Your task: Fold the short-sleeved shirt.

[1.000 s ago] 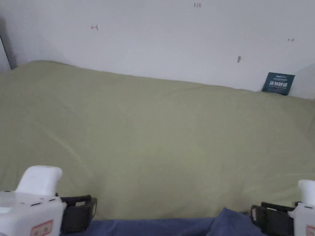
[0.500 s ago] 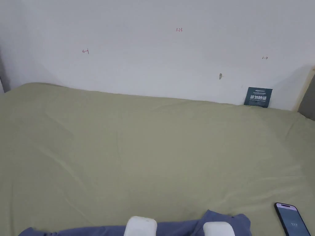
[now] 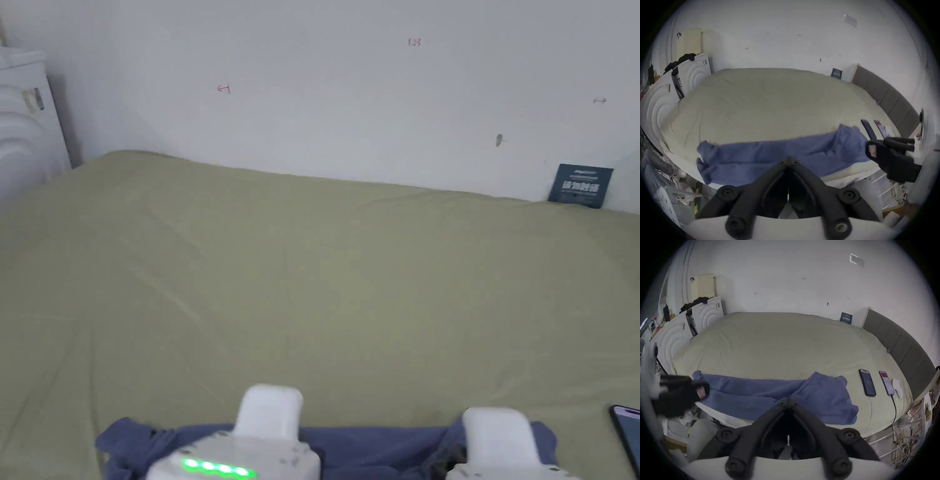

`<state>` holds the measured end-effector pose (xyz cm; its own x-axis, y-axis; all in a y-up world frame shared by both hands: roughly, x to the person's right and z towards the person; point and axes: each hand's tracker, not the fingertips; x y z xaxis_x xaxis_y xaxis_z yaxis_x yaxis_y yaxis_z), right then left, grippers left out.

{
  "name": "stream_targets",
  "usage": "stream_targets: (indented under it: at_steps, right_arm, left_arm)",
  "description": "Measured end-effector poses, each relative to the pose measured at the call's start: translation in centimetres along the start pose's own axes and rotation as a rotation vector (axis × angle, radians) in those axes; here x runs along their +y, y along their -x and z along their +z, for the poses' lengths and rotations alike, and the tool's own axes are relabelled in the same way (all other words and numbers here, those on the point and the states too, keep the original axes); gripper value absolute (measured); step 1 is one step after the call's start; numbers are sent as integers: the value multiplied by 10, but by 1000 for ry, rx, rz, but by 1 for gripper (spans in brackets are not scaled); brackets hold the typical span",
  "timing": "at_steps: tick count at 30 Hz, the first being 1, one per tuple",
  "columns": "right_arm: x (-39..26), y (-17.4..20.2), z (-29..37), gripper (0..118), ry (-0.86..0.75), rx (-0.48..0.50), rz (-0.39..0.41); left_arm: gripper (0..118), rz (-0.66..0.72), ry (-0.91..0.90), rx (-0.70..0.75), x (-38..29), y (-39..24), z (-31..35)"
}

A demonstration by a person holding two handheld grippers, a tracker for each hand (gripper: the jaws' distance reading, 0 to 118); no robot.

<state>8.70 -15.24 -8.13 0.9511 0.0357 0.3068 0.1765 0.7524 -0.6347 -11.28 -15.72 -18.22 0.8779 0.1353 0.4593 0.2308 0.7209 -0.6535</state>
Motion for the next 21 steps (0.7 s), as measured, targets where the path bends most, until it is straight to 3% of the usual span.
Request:
stream_targets:
  at_steps: [6, 8, 9, 10, 11, 12, 13, 16, 21]
  right_arm:
    - [11, -21, 4, 2, -7, -7, -26]
    - [12, -26, 0, 2, 8, 5, -48]
    - [12, -28, -2, 2, 18, 8, -54]
    - [12, -29, -4, 2, 29, 10, -60]
    - [12, -31, -4, 2, 39, 18, -68]
    - [12, -33, -5, 2, 47, 22, -76]
    - [13, -34, -4, 2, 48, 22, -78]
    - [14, -37, -2, 2, 56, 23, -77]
    - [19, -40, -1, 2, 62, 19, -75]
  left_arm:
    - [0, 131, -54, 73, 35, 152, 15]
    - [0, 153, -1, -96, 32, 201, 6]
    - [5, 200, 9, -158, 25, 220, 1]
    - [28, 249, 20, -221, 17, 240, -4]
    - [79, 309, 14, -253, 9, 255, -10]
    - [111, 353, 27, -285, 1, 266, -19]
    - [118, 386, 45, -320, -9, 266, -22]
    - [118, 503, 70, -365, -33, 274, -31]
    - [118, 492, 137, -366, -57, 263, -50]
